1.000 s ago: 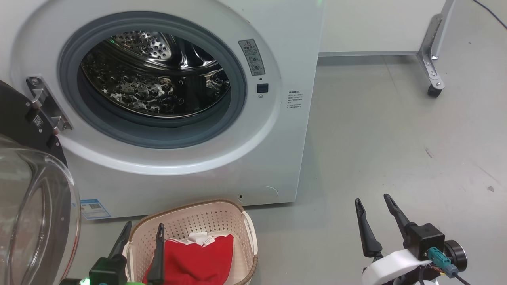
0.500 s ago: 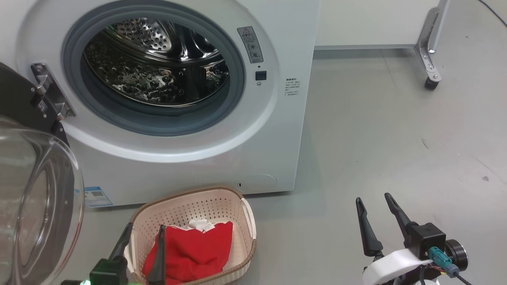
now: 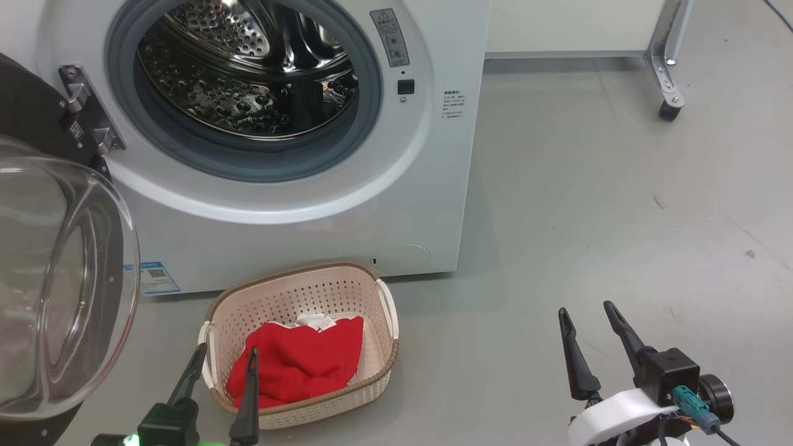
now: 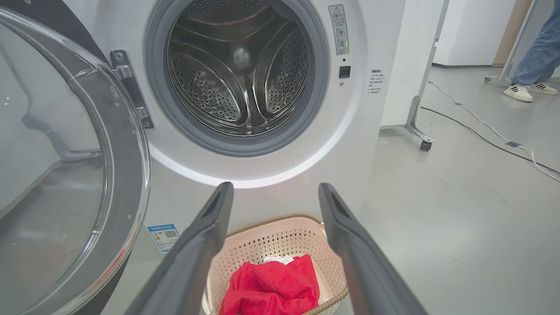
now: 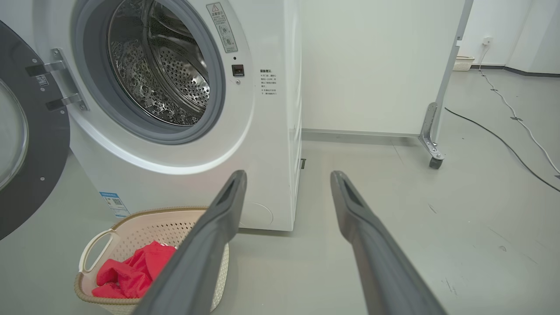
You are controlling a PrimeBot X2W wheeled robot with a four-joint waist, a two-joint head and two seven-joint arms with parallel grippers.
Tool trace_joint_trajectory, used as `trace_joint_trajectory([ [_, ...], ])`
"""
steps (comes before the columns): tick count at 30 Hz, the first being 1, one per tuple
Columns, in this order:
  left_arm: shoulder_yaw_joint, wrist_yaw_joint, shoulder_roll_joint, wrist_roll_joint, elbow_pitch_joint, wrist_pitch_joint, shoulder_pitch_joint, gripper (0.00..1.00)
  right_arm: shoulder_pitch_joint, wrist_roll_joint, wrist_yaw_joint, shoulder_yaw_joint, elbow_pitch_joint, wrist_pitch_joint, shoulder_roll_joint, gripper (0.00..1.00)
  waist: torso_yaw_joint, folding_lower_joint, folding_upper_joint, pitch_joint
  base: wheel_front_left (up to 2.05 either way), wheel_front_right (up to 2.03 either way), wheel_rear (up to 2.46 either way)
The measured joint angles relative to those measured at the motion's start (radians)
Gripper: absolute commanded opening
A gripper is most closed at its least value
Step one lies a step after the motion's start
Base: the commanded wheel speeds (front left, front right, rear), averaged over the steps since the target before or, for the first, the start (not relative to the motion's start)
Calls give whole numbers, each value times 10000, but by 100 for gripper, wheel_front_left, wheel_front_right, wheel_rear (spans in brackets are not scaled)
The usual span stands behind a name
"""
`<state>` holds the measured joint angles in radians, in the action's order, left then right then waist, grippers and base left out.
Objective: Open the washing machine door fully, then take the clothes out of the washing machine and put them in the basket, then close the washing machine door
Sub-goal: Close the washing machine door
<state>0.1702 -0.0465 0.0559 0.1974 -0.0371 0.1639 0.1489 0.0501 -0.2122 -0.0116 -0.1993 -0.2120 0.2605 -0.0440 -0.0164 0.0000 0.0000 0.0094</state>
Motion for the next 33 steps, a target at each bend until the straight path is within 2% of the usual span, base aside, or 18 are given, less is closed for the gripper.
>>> trace_joint_trajectory([
  [33, 67, -8, 92, 2, 184, -192, 44, 100, 4, 2, -6, 146, 15, 0, 4, 100, 74, 0, 0, 66, -14, 14, 0],
])
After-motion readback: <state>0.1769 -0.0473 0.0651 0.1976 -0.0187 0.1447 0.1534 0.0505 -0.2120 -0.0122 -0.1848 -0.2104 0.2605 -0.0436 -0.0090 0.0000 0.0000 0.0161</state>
